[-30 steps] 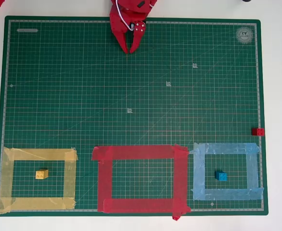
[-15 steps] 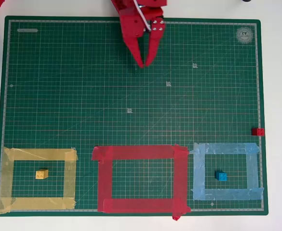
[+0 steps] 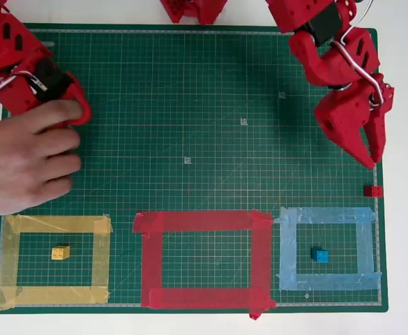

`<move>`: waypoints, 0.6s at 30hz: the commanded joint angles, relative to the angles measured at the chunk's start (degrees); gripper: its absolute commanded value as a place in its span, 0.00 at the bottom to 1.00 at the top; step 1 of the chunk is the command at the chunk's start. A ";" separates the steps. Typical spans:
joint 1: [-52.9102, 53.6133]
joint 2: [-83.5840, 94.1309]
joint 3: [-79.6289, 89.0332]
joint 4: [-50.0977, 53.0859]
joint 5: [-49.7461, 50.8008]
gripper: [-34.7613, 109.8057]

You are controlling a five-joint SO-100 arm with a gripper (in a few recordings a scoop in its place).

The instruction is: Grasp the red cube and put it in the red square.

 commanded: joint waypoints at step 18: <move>-2.46 -29.36 -24.87 -15.73 0.00 0.38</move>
